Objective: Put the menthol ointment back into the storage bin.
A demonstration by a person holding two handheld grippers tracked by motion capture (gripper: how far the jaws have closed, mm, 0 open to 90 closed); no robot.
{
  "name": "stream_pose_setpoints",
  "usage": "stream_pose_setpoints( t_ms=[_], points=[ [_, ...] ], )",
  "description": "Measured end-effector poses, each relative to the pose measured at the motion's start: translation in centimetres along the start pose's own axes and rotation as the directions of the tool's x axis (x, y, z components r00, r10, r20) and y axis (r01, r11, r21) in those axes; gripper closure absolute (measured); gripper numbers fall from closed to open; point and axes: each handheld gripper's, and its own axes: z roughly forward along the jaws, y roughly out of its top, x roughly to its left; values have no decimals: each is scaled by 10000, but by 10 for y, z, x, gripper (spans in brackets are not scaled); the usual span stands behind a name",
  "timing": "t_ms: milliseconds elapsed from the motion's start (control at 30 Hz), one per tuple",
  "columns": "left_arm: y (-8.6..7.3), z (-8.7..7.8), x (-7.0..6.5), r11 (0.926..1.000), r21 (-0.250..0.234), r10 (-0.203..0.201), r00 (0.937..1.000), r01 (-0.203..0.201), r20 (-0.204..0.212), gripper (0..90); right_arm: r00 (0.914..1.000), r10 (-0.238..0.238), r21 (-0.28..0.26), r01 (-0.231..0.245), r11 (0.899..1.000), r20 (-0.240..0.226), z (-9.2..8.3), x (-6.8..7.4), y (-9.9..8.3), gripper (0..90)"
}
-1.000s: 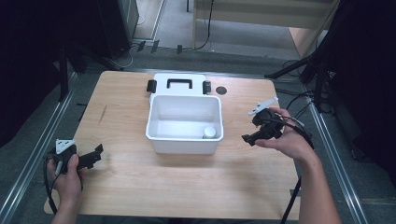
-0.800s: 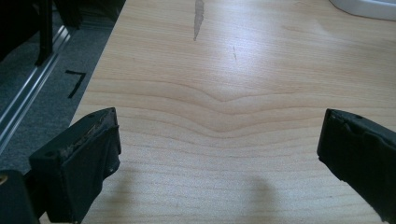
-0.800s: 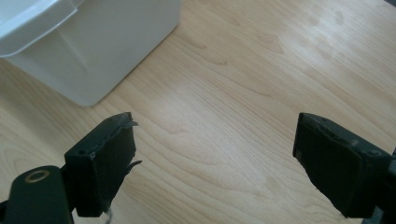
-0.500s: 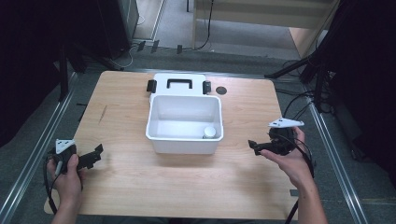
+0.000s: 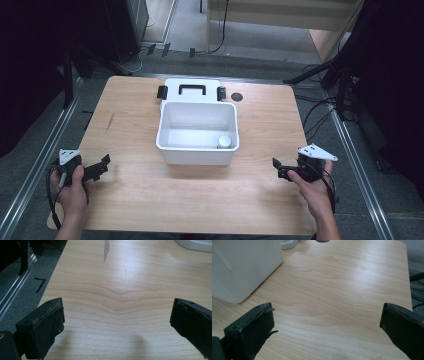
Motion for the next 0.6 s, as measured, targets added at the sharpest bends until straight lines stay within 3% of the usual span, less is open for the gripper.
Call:
stream_pose_setpoints(
  t_ms=[100,267,600],
  points=[
    [0,0,0,10000,14,-45,10000,45,77,2,9995,275,-199,-272,9994,170,-2,-2,-9,0],
    [0,0,0,10000,-14,-88,9999,88,88,2,9980,639,-507,-638,9967,10,-8,-7,-21,0],
    [-1,-1,-1,10000,-63,-67,9999,67,97,2,9962,798,-627,-776,9950,336,-17,-13,-50,0]
  ],
)
